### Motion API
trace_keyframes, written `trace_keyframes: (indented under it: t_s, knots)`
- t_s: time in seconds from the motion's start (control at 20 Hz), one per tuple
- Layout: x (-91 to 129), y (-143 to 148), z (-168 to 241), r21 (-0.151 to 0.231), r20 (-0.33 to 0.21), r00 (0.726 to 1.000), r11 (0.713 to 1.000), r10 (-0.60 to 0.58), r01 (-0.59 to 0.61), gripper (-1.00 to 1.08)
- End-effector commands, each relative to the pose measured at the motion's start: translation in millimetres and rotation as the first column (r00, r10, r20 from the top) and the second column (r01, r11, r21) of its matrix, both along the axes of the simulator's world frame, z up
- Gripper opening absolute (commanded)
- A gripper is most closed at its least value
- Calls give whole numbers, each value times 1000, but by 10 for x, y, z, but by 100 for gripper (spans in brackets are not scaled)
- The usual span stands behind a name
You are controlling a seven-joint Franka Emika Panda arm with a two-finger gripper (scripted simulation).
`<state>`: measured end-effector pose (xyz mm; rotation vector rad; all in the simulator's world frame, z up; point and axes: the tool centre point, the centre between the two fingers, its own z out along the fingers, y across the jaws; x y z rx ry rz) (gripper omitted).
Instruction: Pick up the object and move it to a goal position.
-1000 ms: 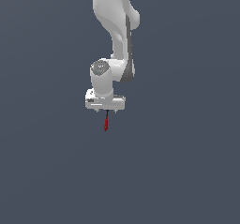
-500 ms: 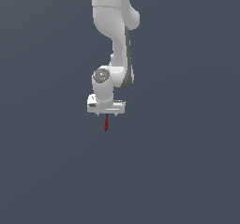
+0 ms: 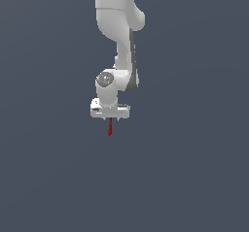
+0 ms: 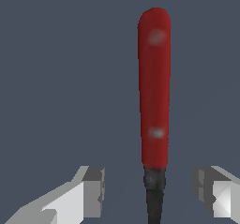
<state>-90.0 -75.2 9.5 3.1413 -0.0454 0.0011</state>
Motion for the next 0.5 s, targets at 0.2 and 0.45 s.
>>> trace_keyframes:
  t_s: [0.2, 0.45]
  knots:
    - [3, 5, 0, 0, 1, 1000, 1000, 1, -1, -100]
    - [-4, 91, 53, 0, 1, 1000, 1000, 1, -1, -100]
